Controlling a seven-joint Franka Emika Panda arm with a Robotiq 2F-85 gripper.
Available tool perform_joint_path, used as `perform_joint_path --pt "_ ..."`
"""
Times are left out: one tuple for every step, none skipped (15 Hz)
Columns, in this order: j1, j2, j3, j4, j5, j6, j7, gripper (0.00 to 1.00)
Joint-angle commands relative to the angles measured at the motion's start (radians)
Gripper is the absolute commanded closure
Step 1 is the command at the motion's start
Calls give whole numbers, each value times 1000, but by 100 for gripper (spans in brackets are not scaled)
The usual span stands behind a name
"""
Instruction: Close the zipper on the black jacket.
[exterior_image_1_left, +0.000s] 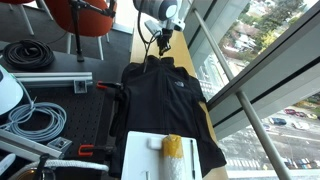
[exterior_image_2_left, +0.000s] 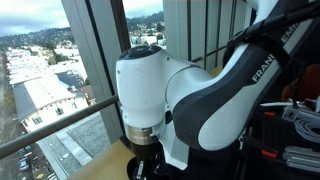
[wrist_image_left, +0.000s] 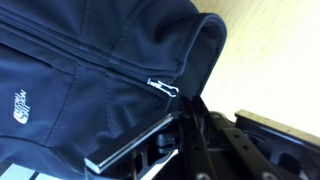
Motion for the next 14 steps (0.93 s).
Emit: perform_joint_path --pt "-3 -16 4 -1 2 2 6 98" --pt "-7 -21 3 -9 2 1 1 98" --pt "-3 -24 -3 -27 -10 1 0 98" --pt "4 -22 -14 -41 -23 17 6 98" --pt "4 -22 -17 -58 -27 23 4 98" --pt "1 -20 -19 -75 -27 25 3 98" --pt "-2 -21 -19 -90 -25 26 0 98" --pt "-4 -22 -23 -108 -27 29 -1 98" --pt "-6 -22 -27 -120 -27 31 -2 98" --pt "-9 -21 -30 -126 -26 31 -5 98" --pt "-11 -23 -34 -133 -25 33 -7 98" --pt "-13 -24 -36 -137 -23 33 -9 98" --pt "-16 -27 -38 -139 -23 32 -10 98" --pt "-18 -27 -40 -137 -22 31 -11 98"
